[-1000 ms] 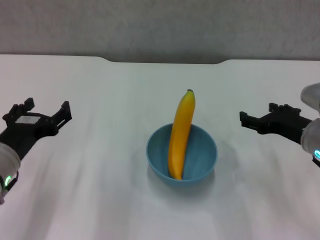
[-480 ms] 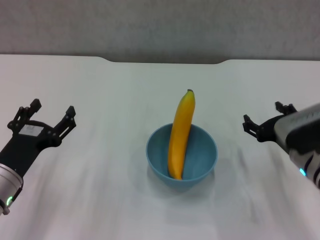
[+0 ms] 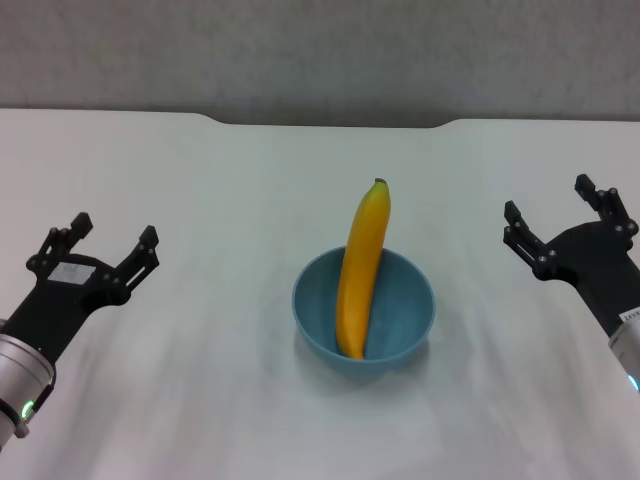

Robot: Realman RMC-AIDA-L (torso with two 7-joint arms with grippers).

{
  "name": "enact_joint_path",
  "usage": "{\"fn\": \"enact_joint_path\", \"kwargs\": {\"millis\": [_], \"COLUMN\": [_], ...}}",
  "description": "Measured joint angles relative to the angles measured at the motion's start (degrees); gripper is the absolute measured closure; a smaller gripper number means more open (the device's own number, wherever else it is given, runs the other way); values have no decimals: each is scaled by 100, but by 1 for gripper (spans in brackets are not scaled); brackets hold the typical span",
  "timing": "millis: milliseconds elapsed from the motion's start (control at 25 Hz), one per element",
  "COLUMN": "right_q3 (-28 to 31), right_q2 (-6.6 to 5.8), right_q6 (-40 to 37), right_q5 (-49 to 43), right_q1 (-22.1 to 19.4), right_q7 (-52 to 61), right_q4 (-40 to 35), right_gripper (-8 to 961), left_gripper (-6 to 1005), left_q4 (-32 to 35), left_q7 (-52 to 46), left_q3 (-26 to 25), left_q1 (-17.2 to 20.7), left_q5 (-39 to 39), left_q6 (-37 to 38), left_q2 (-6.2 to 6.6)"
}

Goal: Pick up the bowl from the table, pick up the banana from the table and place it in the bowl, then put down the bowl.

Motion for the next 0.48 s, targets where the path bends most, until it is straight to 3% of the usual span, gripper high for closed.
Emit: {"fn": "enact_joint_path", "kwargs": {"millis": [480], "right_q3": [-370], "right_q2": [4], "right_q6": [70], "right_q5": [-80], "right_q1": [108], "right_q7": [353], "right_q4": [-323], "right_gripper": [48], "left_gripper": [103], "left_q4": [666], "left_q7": [-237], "left_q3": [166], "left_q1": [-313], "left_q5": [-588], "left_q6": [75], "left_q2": [-27]}}
